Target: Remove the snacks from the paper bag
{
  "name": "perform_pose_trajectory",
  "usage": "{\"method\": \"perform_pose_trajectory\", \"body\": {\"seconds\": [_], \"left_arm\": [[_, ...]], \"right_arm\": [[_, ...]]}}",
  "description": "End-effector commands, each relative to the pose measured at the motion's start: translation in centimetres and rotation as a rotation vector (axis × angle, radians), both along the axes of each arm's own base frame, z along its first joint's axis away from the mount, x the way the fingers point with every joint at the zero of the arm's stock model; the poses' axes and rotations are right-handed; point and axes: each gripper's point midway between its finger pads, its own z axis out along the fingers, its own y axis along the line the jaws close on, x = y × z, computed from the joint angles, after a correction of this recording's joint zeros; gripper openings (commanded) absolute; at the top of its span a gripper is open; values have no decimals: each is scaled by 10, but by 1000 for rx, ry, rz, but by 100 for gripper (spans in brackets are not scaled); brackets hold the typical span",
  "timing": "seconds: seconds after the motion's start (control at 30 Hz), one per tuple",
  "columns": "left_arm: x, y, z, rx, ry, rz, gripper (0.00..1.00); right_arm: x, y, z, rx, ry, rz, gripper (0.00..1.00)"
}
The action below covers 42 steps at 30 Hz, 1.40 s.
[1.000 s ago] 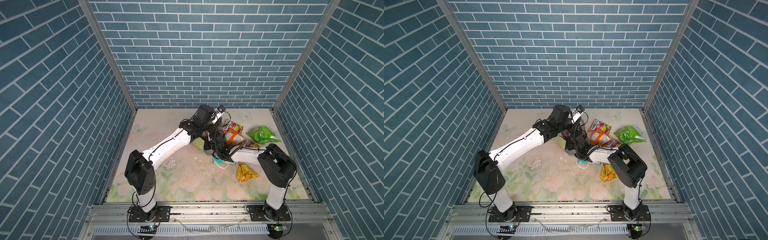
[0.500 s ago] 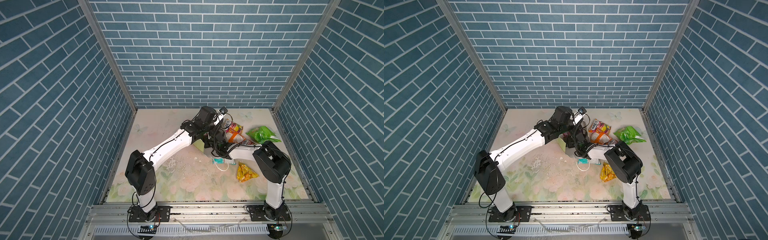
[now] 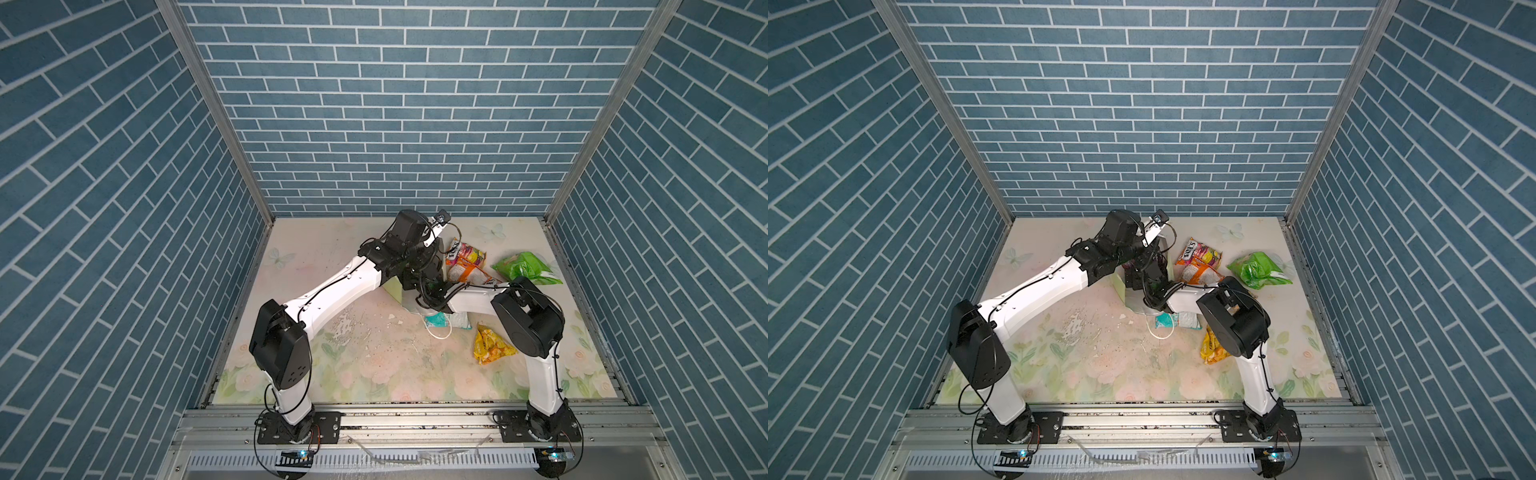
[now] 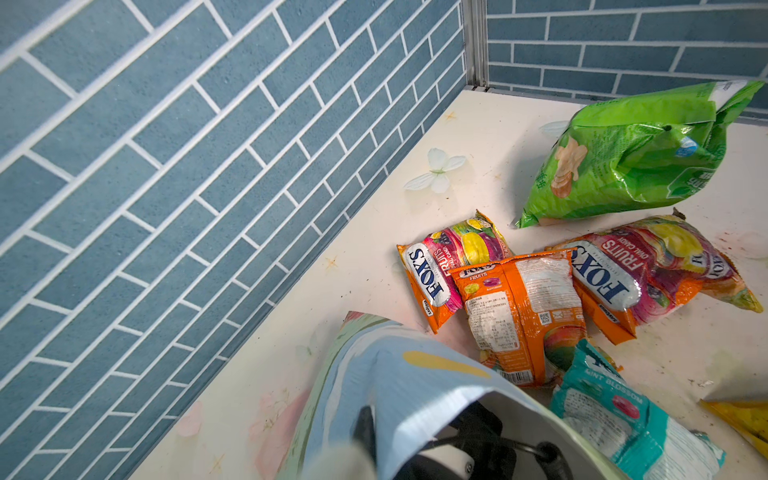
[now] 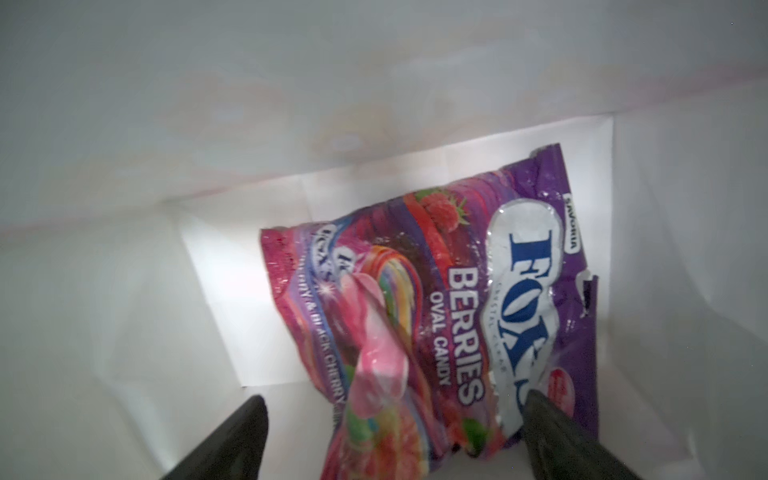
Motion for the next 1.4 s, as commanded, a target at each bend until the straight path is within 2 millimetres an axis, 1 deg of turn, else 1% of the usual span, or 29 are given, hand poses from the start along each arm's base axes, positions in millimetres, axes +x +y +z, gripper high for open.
{"method": "perform_pose_trajectory", "body": {"seconds": [0.0,0.1,0.23,0.3,0.4,0.53,0.63,0.8,0.93,1.0,1.1,1.13,1.17,1.3,1.37], "left_arm": [[-31,-34,0,-60,47,-133,0],[-31,-34,0,-59,47,-132,0],[-32,-34,1,-60,47,-136,0],[-33,-35,1,-62,46,-140,0],[-34,-36,-1,-65,50,-150,0],[-34,-37,-5,-60,56,-150,0],[-35,-38,-4,-65,58,-159,0],[-35,-38,1,-69,46,-163,0],[-34,-41,2,-71,50,-172,0],[-36,-44,4,-85,59,-181,0],[-41,-49,8,-126,76,-211,0],[-43,-51,10,-140,79,-220,0],[-45,-53,11,-154,83,-230,0],[-49,-58,9,-157,95,-252,0],[-48,-57,6,-147,100,-247,0]], "right_arm": [[4,-20,-42,-149,98,-46,87],[7,-25,-50,-160,121,-68,79],[9,-28,-50,-142,120,-71,68],[11,-30,-50,-139,117,-79,60],[12,-31,-53,-123,134,-81,57],[13,-32,-54,-73,145,-71,60],[14,-33,-55,-26,155,-72,63],[14,-28,-55,25,159,-45,79],[14,-25,-55,31,165,-30,88],[15,-25,-56,29,165,-35,91],[17,-28,-60,-5,183,-54,92],[18,-27,-59,-13,191,-58,92],[18,-30,-75,-47,225,-69,92],[20,-34,-87,-94,264,-102,90],[20,-36,-91,-114,276,-112,87]]}}
